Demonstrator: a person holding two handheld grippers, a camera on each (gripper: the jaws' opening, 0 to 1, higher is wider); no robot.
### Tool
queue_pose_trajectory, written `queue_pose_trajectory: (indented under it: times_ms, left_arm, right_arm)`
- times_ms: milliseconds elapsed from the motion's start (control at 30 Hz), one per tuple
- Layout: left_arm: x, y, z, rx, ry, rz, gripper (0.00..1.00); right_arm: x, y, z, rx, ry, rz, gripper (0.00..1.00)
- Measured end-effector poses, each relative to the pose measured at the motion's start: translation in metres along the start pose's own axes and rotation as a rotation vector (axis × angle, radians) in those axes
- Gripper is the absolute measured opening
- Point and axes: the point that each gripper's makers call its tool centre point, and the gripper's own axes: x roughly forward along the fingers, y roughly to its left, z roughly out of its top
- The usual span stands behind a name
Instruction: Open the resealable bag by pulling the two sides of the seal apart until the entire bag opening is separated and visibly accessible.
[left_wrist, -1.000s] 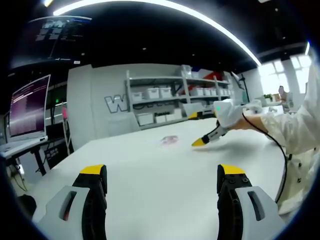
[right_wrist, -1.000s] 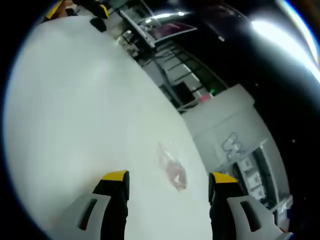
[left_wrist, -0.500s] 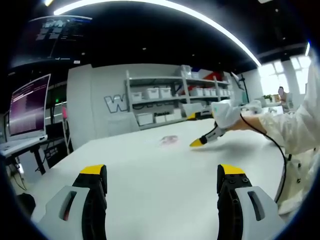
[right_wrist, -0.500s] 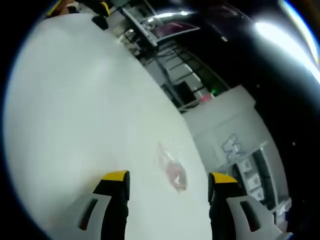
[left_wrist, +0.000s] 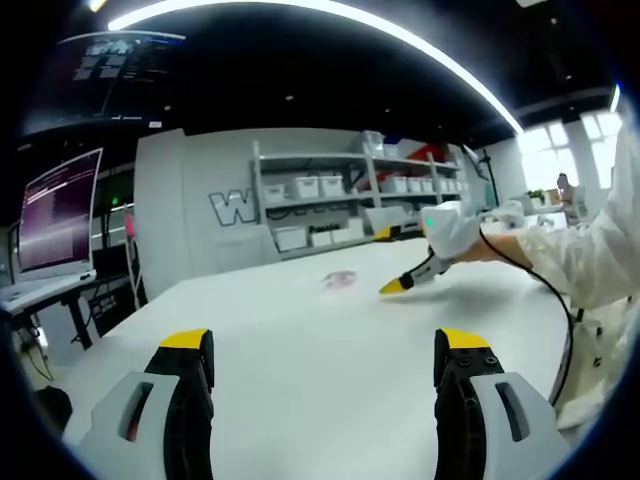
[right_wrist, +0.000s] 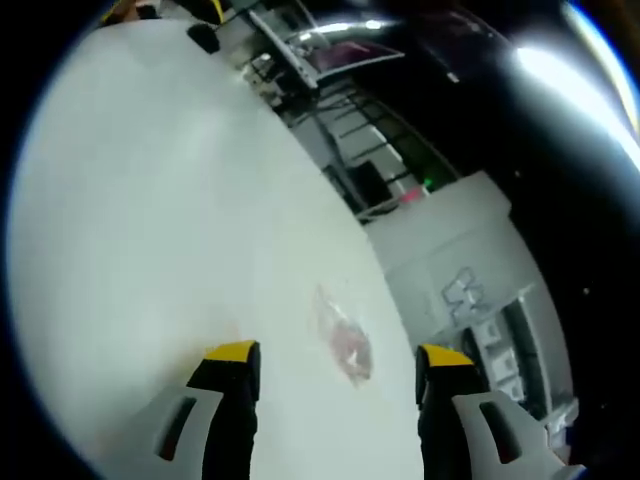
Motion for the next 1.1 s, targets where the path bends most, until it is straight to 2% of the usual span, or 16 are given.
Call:
queue_pose_trajectory:
  times_ms: [1100]
  left_arm:
    - [-0.002,0.003,0.002,-0.001,-0.011,0.003,0.90]
  right_arm:
    - [0.011,0.000,0.006,-0.023,0.002,-0.010,0.61]
